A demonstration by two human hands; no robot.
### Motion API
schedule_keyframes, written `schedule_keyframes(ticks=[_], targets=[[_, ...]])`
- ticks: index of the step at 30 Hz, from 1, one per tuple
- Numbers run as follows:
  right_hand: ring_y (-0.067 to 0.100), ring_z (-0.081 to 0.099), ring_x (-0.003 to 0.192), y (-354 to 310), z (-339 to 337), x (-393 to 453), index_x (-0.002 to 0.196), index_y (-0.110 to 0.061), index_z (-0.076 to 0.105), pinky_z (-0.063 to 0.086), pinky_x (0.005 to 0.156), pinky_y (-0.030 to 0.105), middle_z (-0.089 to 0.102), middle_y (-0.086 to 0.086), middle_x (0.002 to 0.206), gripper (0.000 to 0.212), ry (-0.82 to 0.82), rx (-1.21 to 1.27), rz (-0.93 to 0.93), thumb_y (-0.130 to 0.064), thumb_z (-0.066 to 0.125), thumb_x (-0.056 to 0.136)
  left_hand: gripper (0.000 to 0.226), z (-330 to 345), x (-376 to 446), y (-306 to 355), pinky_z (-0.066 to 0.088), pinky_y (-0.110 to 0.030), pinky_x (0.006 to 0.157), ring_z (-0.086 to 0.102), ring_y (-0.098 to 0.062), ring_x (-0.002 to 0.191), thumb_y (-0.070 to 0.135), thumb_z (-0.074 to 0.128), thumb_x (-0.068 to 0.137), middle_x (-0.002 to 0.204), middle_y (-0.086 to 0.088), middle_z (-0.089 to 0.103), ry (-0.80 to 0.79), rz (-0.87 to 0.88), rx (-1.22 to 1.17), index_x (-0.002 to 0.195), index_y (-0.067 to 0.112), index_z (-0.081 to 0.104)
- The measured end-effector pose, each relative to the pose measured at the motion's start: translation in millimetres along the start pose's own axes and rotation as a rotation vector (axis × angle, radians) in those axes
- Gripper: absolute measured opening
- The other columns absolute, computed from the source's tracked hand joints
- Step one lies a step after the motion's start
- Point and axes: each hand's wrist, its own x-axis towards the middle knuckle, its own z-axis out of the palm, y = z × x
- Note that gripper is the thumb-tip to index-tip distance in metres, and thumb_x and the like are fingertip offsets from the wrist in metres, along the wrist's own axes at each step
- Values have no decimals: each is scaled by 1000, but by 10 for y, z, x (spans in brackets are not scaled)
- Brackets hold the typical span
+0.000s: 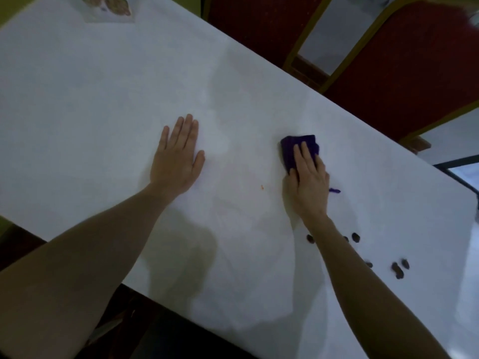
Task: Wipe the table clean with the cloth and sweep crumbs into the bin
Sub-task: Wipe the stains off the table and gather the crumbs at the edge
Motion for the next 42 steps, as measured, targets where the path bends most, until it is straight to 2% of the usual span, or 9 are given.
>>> schedule_keyframes(ticks=[3,7,14,17,20,24,28,34,42], targets=[[34,24,143,116,-68,298,153,-18,28,24,114,50,26,3,160,56,50,13,128,-22,38,98,70,-10,18,-11,6,-46,123,15,-27,153,39,25,96,164,-14,17,-11,0,-32,156,4,19],[35,20,144,-257,40,554,154,-19,25,21,115,47,19,2,162,56,32,27,182,-21,39,100,70,-34,-63,3,4,-44,123,14,-26,153,38,24,95,165,-13,17,-32,20,-66,156,5,20],[30,21,145,-987,311,-185,153,-20,28,26,111,44,23,-1,161,56,-63,41,-111,-22,40,99,67,10,-657,208,9,-46,125,10,-25,154,43,12,102,165,-12,12,-41,-54,-2,157,5,12],[30,25,144,-790,314,-579,152,-20,33,30,109,45,29,-1,159,55,-50,33,-127,-22,44,98,68,29,-753,280,8,-47,125,7,-25,154,45,10,102,166,-12,10,-45,-51,18,158,6,9],[28,23,146,-443,196,-764,152,-22,32,24,114,44,26,-4,160,55,-9,23,-7,-21,44,98,68,24,-756,306,9,-47,125,11,-25,153,43,13,101,165,-13,13,-29,-38,24,157,4,13],[31,23,144,-77,48,-558,153,-20,30,22,116,48,28,0,159,57,49,-3,162,-21,42,97,68,28,-755,297,9,-47,124,12,-26,153,43,17,101,165,-14,15,-25,-35,30,157,4,14],[33,20,145,-253,72,-147,154,-20,25,23,115,50,21,1,162,57,62,16,267,-22,39,99,68,38,-761,279,9,-47,124,12,-26,153,42,18,101,165,-14,15,-20,-31,24,157,4,15],[29,18,146,-846,290,-264,154,-22,24,21,115,42,20,-3,162,56,10,27,93,-24,38,100,68,45,-761,277,8,-47,124,11,-26,153,41,17,100,165,-14,14,-23,-37,27,157,5,14],[28,18,147,-401,214,-736,155,-21,21,22,114,41,18,-3,162,56,36,-6,169,-24,36,101,68,74,-779,665,6,-45,125,9,-25,154,39,17,99,165,-13,13,-48,54,-21,157,5,14]])
